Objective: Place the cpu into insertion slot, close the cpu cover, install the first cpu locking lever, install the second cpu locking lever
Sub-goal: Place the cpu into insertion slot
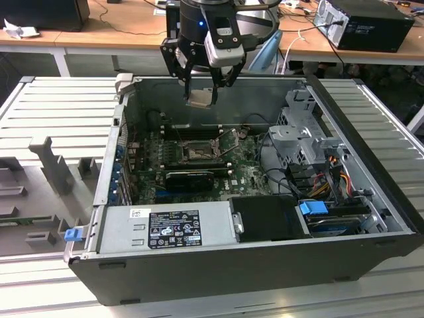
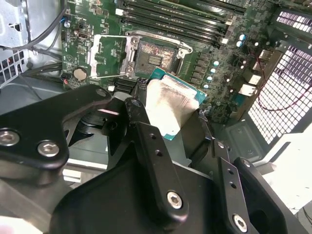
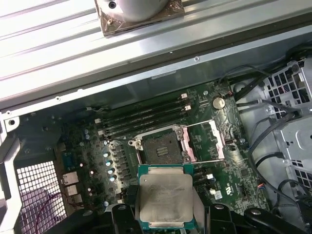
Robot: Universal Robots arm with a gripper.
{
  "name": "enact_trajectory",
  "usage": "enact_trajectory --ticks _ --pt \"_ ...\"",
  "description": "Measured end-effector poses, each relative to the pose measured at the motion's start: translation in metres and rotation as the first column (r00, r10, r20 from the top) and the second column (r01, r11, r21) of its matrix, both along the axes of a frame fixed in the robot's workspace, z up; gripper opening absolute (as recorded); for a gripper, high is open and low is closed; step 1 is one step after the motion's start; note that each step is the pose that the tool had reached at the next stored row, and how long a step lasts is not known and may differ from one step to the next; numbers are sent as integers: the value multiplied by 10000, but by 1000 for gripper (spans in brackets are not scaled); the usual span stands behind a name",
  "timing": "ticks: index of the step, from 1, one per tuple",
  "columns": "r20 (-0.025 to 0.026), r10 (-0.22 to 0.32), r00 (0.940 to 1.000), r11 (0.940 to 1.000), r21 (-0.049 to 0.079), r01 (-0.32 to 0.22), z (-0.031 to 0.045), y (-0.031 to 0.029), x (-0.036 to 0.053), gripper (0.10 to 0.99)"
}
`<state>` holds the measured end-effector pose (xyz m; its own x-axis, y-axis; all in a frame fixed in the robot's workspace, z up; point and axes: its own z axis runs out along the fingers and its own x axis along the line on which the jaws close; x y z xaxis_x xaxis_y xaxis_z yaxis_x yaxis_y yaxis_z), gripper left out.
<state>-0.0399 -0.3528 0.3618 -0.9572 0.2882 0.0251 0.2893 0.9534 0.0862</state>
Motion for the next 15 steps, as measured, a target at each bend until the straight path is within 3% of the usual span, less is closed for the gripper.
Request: enact_trajectory --ticks 15 --pt "0 -742 9972 9972 -8 742 0 0 0 525"
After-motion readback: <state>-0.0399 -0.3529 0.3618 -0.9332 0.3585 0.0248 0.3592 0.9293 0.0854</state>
